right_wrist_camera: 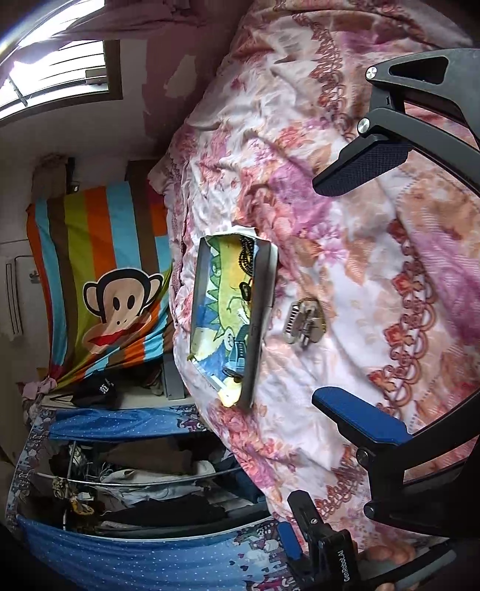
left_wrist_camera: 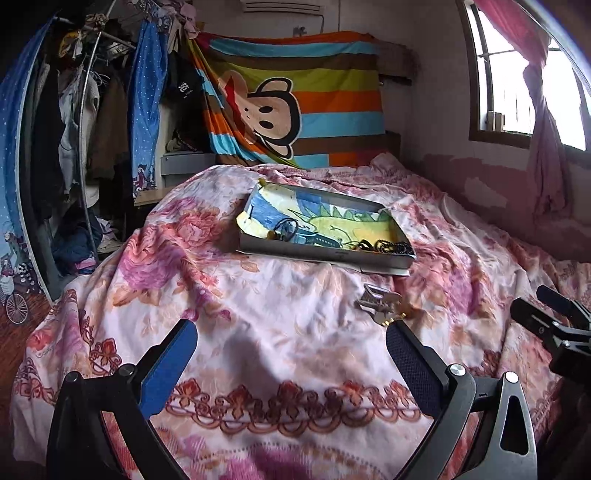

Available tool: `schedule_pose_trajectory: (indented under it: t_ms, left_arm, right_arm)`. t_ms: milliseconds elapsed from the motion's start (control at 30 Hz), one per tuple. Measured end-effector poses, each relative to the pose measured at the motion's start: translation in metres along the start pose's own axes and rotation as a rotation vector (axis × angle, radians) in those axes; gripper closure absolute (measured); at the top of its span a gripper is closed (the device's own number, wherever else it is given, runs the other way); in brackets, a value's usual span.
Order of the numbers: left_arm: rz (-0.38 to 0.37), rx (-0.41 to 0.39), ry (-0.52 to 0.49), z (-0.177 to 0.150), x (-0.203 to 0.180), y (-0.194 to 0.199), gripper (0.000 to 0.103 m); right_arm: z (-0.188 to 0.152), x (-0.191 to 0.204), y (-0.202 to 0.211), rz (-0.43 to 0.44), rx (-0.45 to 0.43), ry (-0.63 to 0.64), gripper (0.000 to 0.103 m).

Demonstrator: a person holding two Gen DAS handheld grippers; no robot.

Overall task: Organize jewelry
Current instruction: 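Withdraw both grippers and move toward the white comb clip with gold chain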

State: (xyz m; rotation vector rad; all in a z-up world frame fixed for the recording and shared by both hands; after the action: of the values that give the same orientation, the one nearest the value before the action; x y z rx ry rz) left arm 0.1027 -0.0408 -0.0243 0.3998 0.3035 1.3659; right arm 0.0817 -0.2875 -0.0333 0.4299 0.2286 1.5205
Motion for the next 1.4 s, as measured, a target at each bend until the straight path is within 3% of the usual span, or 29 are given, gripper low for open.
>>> schedule_pose_trajectory:
  t_ms: [267,767,1167,1400]
  left_arm:
    - [0.029,0.001,-0.083,-0.02,0.0,0.018,0.0]
    - [0.038,0.037,-0.059,-0.028,0.009,0.02,0.0]
    - [0.064,0.061,-0.011,-0.028,0.022,0.013,0.0]
    - [0.091,0.077,0.008,-0.027,0.029,0.003,0.0]
  right_arm:
    - [-0.016,0.007,0.011,-0.012,0.028,0.0,0.002]
    - [-0.03,0.012,0.003,-0.024,0.107,0.004,0.002]
    - [-0.023,-0.013,-0.018,-0.018,0.205,-0.091,0.002]
    - [-0.013,-0.016,-0.038,0.0,0.234,-0.038,0.002]
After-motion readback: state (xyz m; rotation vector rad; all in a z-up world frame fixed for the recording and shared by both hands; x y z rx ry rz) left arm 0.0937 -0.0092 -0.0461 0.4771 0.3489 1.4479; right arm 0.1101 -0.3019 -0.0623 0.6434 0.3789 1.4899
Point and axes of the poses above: each gripper's, at about its wrist camera, not at the fingertips, and y roughly against the way its jaws point, x to its left, z to its top, the point moved 5 cm from there along -y, roughly the way its jaws point, and after that the axes turned 6 degrees about -y, right-handed, at the moved point
